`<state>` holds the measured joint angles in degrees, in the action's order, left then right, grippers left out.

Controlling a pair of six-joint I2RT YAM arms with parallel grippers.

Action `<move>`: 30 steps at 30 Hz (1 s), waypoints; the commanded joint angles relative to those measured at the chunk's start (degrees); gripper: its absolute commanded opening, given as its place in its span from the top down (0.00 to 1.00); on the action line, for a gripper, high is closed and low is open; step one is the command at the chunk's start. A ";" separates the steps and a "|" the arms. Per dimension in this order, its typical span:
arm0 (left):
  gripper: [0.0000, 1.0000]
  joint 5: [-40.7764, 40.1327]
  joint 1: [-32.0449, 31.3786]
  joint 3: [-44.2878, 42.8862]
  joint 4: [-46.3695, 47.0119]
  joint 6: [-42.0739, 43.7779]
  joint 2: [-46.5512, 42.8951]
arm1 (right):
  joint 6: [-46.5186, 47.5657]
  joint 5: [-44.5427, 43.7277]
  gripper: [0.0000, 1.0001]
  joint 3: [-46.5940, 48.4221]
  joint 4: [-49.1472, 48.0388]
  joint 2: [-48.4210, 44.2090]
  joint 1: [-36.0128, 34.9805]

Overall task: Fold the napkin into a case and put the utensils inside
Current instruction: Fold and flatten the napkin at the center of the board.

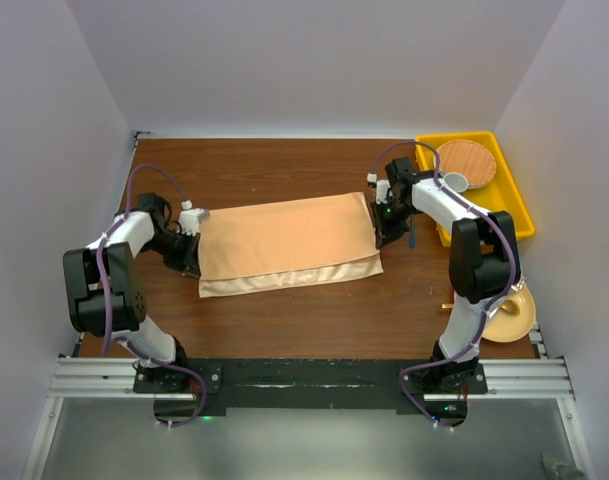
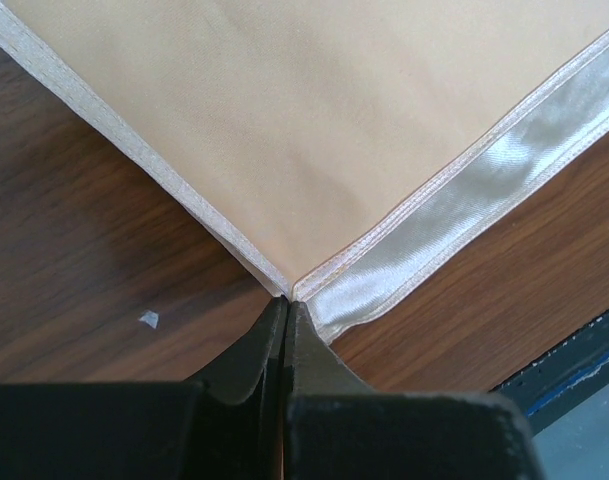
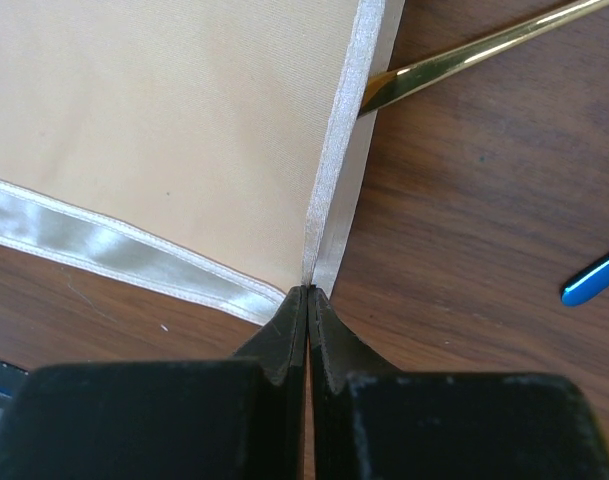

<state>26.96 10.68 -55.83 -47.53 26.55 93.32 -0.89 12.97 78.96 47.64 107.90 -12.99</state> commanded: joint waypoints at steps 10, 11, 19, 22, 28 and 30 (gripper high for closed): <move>1.00 1.17 -0.57 -1.03 -8.11 6.94 -4.11 | 4.05 -0.93 1.00 -1.78 3.60 -6.56 0.25; 1.00 1.08 -0.66 -0.77 -8.02 7.03 -4.02 | 4.05 -1.02 1.00 -2.14 3.34 -6.47 0.16; 1.00 0.29 -2.06 0.28 -7.14 7.38 -2.44 | 3.70 -1.72 1.00 -4.78 -0.26 -4.36 0.16; 1.00 -0.33 -2.59 0.90 -6.70 7.29 -1.83 | 3.52 -2.07 1.00 -4.95 -1.40 -3.31 0.16; 1.00 -2.08 -3.03 1.87 -4.86 6.50 -1.39 | 3.70 -2.25 1.00 -5.66 -2.20 -2.08 0.16; 1.00 -2.44 -2.94 1.87 -4.51 5.98 -1.12 | 3.70 -2.07 1.00 -6.09 -2.46 -1.99 0.16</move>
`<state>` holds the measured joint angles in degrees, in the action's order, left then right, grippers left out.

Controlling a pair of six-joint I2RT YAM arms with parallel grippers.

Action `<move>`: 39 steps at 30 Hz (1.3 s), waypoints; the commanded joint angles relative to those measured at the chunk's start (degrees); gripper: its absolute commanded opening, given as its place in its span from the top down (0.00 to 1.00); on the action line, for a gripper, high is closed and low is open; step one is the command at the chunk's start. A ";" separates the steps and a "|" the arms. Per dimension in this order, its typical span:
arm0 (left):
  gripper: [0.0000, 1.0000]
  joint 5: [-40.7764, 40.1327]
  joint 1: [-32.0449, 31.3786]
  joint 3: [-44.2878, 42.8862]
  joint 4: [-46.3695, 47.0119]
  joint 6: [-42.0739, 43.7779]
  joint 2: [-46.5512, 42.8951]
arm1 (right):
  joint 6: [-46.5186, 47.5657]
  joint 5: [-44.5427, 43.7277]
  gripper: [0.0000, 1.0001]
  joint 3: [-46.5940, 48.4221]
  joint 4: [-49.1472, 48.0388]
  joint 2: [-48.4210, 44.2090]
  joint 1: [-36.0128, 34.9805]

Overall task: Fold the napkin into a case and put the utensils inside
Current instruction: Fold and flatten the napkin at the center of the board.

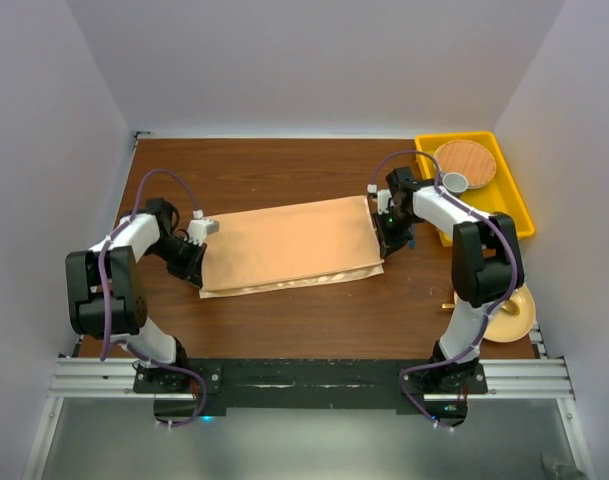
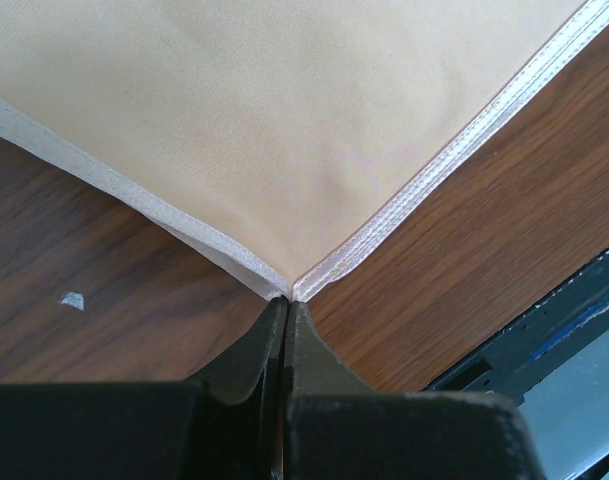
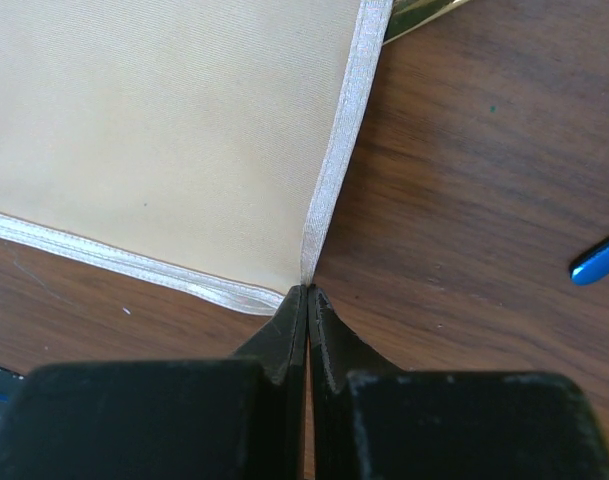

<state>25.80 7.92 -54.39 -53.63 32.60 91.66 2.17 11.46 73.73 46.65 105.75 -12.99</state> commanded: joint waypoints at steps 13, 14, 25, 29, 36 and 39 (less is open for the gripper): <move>1.00 -1.02 -0.28 -0.10 0.63 0.44 0.81 | 0.29 -0.83 1.00 -1.93 -1.13 -0.99 -2.21; 1.00 -1.10 -0.28 -0.19 0.11 0.62 0.72 | 0.29 -1.00 1.00 -1.93 -0.95 -1.25 -2.47; 1.00 -1.28 -0.19 -0.10 -1.39 2.29 -0.16 | 1.43 -2.94 1.00 -3.24 1.33 -3.89 -2.65; 1.00 -1.19 -0.28 -0.10 -1.83 2.82 -0.25 | 1.43 -3.38 1.00 -4.30 0.46 -3.54 -2.74; 1.00 -1.72 -0.28 0.95 -0.87 2.73 0.19 | 0.81 -2.59 1.00 -3.86 -1.04 -1.34 -3.26; 0.88 -2.07 -0.19 1.04 -0.43 2.38 0.63 | 0.99 -2.50 0.99 -3.51 -0.69 -1.08 -3.62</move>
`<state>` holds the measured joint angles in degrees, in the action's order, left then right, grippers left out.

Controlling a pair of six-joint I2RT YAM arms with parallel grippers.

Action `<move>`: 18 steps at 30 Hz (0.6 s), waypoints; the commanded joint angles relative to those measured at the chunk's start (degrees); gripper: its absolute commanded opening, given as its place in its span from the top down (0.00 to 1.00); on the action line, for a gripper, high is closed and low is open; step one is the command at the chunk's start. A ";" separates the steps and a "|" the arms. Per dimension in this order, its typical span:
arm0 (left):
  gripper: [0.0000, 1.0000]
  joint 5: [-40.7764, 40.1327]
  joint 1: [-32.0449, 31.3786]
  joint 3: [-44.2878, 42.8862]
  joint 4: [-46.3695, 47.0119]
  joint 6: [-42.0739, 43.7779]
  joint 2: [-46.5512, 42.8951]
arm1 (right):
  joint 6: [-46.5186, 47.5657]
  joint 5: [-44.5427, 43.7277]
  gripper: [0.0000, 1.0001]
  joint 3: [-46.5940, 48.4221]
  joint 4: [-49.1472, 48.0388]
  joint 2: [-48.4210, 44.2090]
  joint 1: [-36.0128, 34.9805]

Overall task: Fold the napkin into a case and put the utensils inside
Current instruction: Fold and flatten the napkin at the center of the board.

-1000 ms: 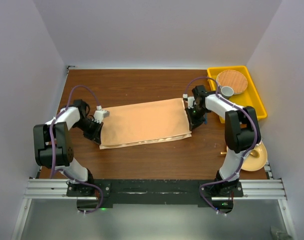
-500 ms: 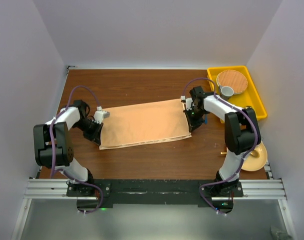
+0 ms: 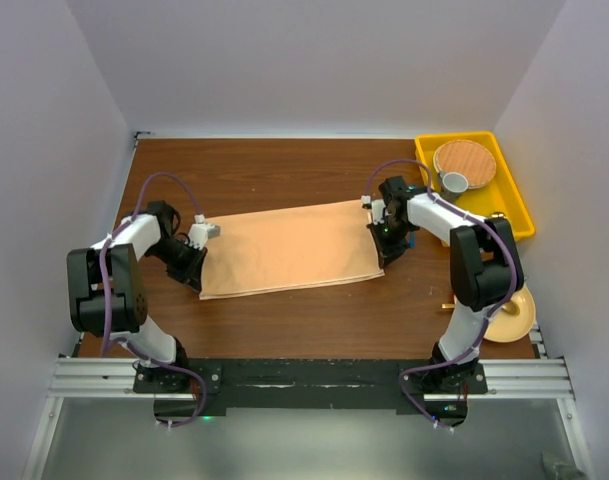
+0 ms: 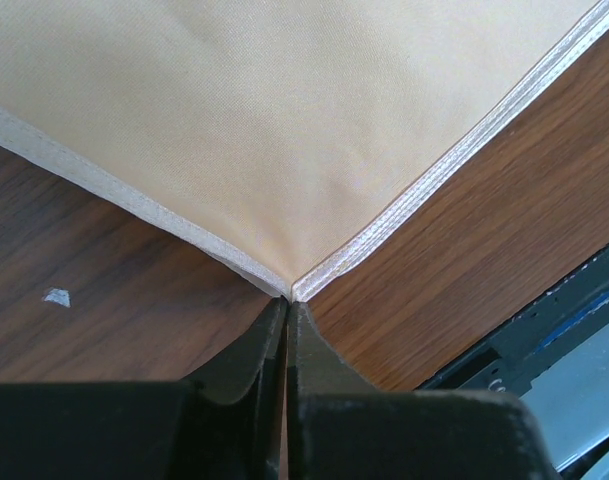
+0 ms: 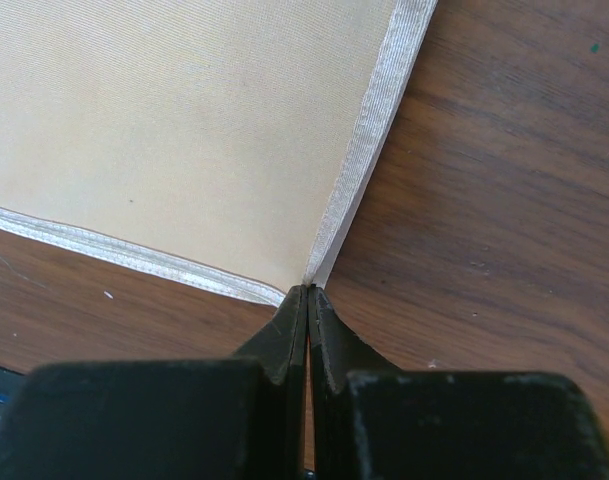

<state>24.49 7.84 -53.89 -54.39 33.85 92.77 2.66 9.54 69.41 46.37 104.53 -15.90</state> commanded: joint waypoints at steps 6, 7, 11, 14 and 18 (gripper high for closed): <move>0.64 -0.76 -0.19 0.28 -0.27 1.57 -1.28 | 1.03 -0.23 0.75 1.60 1.70 -0.91 -0.62; 0.62 -0.67 -0.19 -0.51 -0.71 1.75 -1.71 | 1.30 -0.14 0.72 2.04 2.40 -0.99 -0.71; 0.52 -0.15 0.60 -4.90 -3.96 4.12 -4.79 | 4.19 -0.75 0.56 5.91 7.15 -2.92 -0.62; 0.46 3.53 2.97 -11.31 -5.90 5.79 -7.07 | 7.71 -1.10 0.40 11.00 10.75 -4.69 -0.54; 0.02 11.27 5.96 -19.31 -1.36 2.82 -9.62 | 10.17 6.24 0.08 22.14 11.73 -4.42 -0.45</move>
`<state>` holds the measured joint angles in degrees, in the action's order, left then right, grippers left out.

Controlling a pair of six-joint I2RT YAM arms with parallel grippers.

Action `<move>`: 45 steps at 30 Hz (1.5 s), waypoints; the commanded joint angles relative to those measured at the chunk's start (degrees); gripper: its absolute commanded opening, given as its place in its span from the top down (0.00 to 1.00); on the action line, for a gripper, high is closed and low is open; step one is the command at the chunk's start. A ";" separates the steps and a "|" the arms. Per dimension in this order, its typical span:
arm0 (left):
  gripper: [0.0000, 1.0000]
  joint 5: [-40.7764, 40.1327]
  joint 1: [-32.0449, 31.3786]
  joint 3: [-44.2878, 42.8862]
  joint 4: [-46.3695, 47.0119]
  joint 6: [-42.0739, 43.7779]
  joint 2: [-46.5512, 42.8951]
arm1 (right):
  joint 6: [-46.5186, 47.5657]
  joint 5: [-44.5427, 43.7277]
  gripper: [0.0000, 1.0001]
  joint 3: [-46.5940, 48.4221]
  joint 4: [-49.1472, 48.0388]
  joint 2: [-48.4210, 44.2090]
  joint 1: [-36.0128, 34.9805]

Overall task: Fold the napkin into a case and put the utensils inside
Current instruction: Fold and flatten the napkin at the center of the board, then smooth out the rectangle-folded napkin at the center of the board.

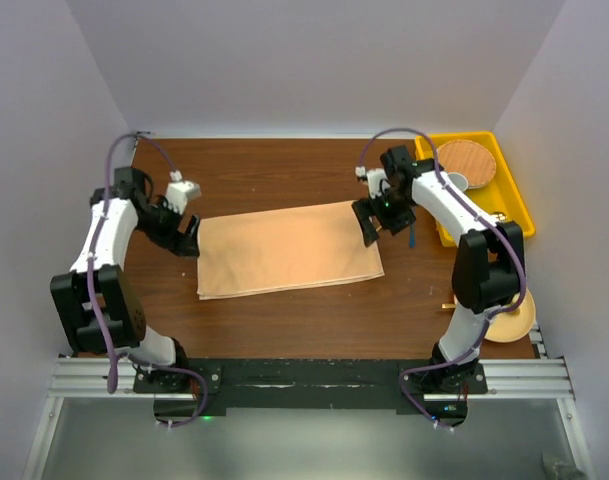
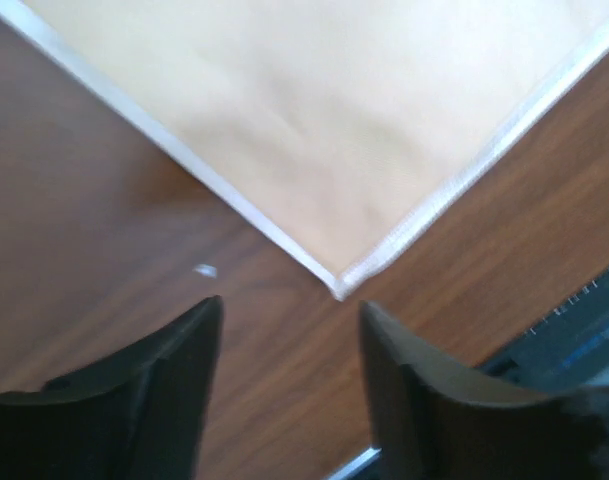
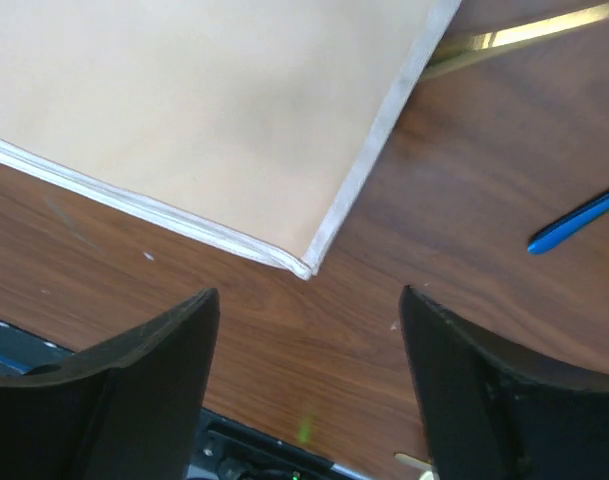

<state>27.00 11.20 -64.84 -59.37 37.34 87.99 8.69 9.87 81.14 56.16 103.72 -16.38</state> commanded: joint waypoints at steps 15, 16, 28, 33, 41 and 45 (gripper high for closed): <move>0.00 18.95 -0.38 1.57 68.45 -45.07 -13.14 | -39.91 30.53 0.02 18.33 -55.87 4.54 0.56; 0.00 20.09 -1.70 1.04 66.51 -45.25 -11.62 | -43.11 35.96 0.02 19.39 -59.29 7.52 0.47; 0.00 15.98 -13.57 14.74 88.37 -78.55 3.41 | -54.04 35.84 0.02 7.80 -66.88 14.57 -5.94; 0.00 15.62 -15.59 12.55 96.10 -88.22 13.59 | -55.97 34.69 0.02 9.03 -68.99 18.97 -7.26; 0.00 16.50 -17.44 7.80 101.99 -93.59 23.01 | -61.50 35.22 0.02 9.30 -74.08 26.17 -8.40; 0.00 17.82 -17.27 7.80 105.25 -95.70 26.61 | -61.42 35.57 0.02 8.94 -74.09 28.11 -8.40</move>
<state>43.31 -5.93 -55.07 38.11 -54.76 112.46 -50.92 44.53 89.69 -14.17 131.85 -24.38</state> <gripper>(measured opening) 0.997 0.983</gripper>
